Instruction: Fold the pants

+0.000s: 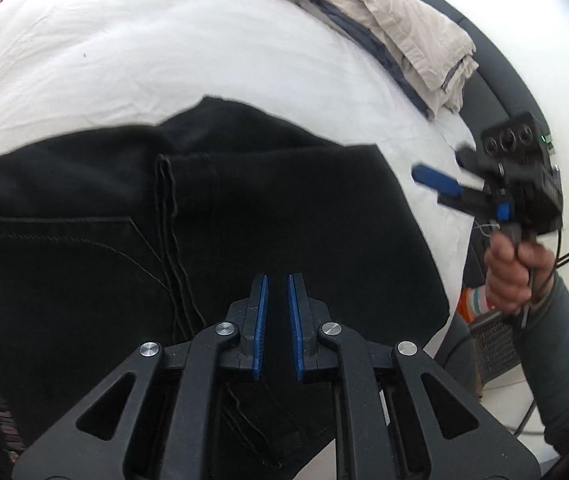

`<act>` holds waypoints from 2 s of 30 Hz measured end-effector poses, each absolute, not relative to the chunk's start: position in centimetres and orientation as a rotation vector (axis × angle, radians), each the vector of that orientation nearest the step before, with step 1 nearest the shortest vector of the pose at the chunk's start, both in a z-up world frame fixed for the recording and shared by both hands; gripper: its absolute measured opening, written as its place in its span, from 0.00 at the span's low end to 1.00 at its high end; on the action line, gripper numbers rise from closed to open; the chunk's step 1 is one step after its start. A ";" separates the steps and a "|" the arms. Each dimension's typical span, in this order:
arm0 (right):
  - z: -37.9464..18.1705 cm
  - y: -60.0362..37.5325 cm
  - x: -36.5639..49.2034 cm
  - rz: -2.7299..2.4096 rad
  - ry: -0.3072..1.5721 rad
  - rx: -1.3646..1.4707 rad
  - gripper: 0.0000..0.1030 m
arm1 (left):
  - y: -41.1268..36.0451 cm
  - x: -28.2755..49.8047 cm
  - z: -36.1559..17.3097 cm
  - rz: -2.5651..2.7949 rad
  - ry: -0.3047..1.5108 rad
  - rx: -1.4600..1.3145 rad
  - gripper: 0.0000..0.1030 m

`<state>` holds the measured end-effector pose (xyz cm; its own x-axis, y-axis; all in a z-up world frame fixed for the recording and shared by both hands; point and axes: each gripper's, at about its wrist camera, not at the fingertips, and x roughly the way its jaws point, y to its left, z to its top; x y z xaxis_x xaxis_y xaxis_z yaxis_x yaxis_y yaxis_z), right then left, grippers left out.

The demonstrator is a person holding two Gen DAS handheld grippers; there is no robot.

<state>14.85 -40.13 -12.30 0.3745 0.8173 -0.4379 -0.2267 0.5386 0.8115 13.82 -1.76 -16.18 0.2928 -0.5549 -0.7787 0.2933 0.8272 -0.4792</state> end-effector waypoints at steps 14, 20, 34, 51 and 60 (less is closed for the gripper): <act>-18.5 -40.3 7.8 0.796 1.139 0.821 0.54 | -3.6 12.4 -17.7 -0.514 1.143 -0.201 0.10; -17.9 -40.4 3.1 0.741 1.142 0.787 0.54 | -3.5 12.7 -17.8 -0.504 1.141 -0.208 0.10; -12.7 -35.6 2.2 0.765 1.032 0.662 0.55 | 1.2 10.8 -14.1 -0.433 1.042 -0.247 0.10; -15.4 -22.7 7.6 0.918 1.045 0.722 0.55 | 24.9 -4.4 -13.3 0.003 0.781 -0.910 0.95; -15.9 -23.5 7.7 0.898 1.028 0.786 0.55 | 24.7 -2.2 -19.0 -0.065 0.772 -1.234 0.94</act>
